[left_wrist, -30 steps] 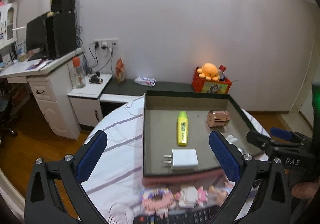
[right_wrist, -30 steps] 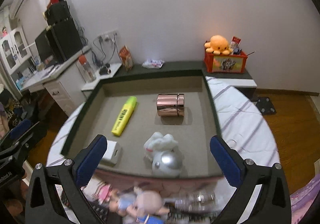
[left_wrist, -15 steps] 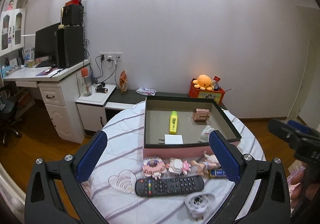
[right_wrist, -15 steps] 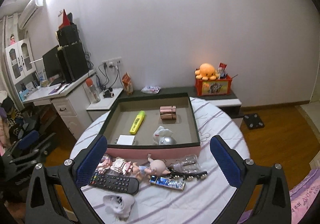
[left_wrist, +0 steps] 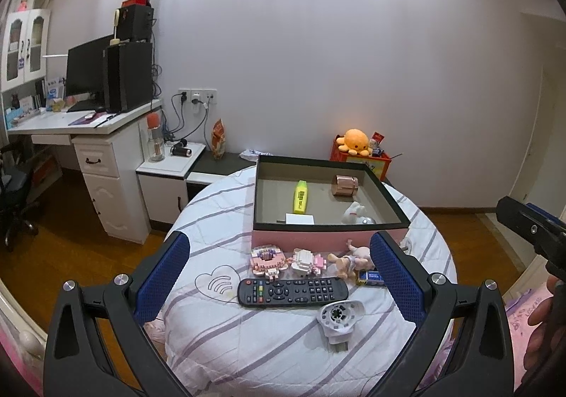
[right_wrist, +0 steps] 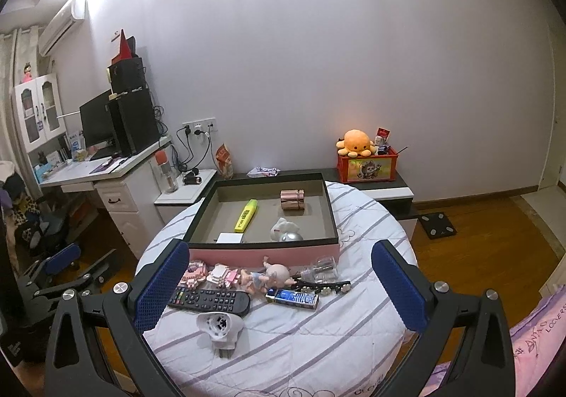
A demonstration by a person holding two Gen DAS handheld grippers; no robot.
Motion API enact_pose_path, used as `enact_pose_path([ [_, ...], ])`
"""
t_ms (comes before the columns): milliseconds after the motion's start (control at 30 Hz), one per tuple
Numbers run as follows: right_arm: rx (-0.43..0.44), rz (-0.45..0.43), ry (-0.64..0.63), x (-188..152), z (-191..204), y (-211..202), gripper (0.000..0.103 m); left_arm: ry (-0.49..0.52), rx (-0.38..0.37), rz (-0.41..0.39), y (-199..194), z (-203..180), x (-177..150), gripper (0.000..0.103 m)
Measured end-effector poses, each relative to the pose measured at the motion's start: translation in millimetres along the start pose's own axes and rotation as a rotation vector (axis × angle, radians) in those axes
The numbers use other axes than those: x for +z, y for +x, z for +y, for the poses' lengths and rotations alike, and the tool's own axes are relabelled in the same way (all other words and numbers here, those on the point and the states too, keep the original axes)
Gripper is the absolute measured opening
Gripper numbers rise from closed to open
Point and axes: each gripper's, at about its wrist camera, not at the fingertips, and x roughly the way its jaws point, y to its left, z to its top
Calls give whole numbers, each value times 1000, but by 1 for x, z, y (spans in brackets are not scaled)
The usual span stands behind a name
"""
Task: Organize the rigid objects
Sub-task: 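Withdraw both tools and move toward the block figure and glass bottle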
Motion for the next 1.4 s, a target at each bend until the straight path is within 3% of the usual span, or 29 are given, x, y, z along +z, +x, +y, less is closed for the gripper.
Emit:
enact_pose_path([
  [267, -38, 46, 26, -13, -17, 9, 103, -2, 21, 31, 11, 9, -8, 103],
  [567, -68, 140, 30, -30, -33, 46, 103, 20, 30, 103, 47, 15, -23, 103],
  [933, -64, 316, 20, -64, -44, 115, 103, 63, 47, 222, 118, 15, -45, 103],
  [1400, -74, 386, 33, -62, -61, 175, 103, 25, 78, 343, 207, 25, -58, 102],
])
